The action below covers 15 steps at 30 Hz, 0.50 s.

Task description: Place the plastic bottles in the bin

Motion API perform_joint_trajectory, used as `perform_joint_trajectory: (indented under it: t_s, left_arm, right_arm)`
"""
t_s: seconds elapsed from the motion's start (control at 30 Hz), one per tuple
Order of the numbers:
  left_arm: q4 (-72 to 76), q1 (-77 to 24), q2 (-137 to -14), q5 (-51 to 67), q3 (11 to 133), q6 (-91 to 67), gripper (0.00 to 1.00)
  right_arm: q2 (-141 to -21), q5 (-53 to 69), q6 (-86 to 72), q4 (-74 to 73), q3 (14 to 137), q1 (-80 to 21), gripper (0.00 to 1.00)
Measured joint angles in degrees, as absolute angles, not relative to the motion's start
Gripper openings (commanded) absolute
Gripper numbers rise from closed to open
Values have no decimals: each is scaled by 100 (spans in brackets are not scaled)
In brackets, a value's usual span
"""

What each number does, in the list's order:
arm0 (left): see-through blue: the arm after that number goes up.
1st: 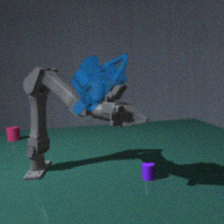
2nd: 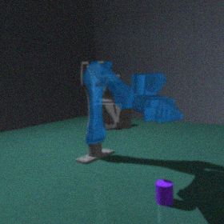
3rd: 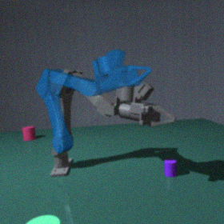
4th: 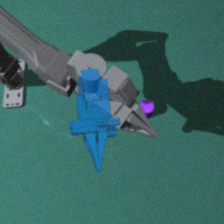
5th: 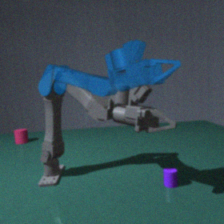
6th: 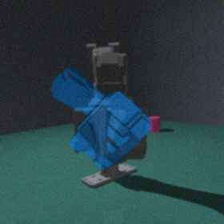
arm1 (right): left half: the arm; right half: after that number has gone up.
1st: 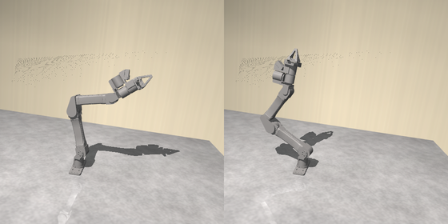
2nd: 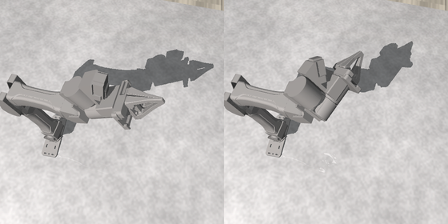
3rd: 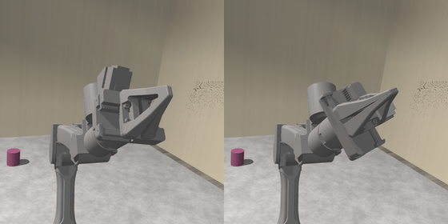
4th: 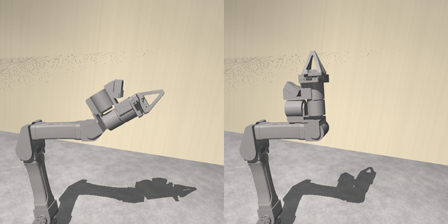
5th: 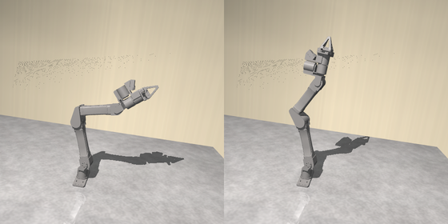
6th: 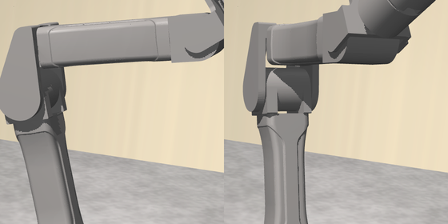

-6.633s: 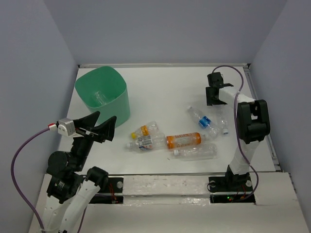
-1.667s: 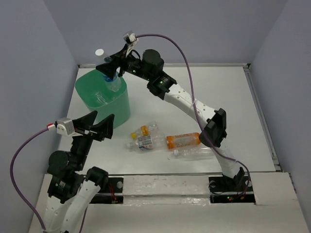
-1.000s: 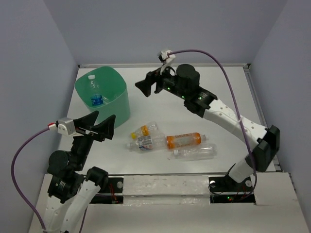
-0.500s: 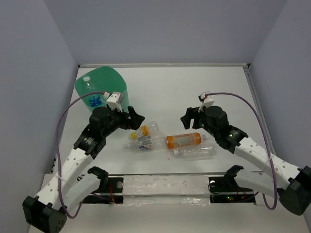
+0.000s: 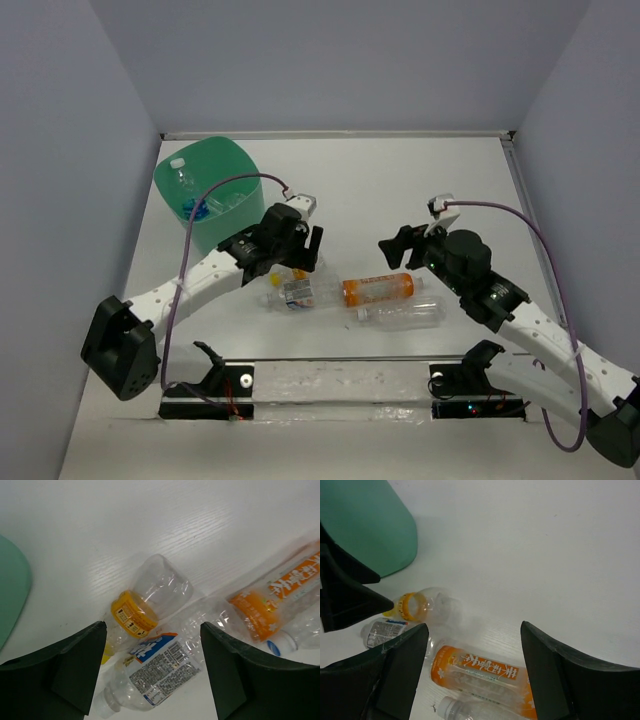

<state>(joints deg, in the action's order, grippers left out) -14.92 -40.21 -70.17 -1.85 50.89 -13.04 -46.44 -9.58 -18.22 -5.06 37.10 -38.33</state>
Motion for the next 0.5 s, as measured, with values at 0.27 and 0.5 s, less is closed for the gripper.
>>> perform_joint_trajectory:
  t_s: [0.27,0.5]
  left_arm:
    - [-1758,-4187,-7839,-738,5356,-1046,94]
    - [-1763,-4195,-8543,-764,5586,-910,93]
  right_arm:
    - [-4265,-543,-1824,-395,3656,-3833,79]
    - [-3929,-447,-1824,-336,3538,-3833,79]
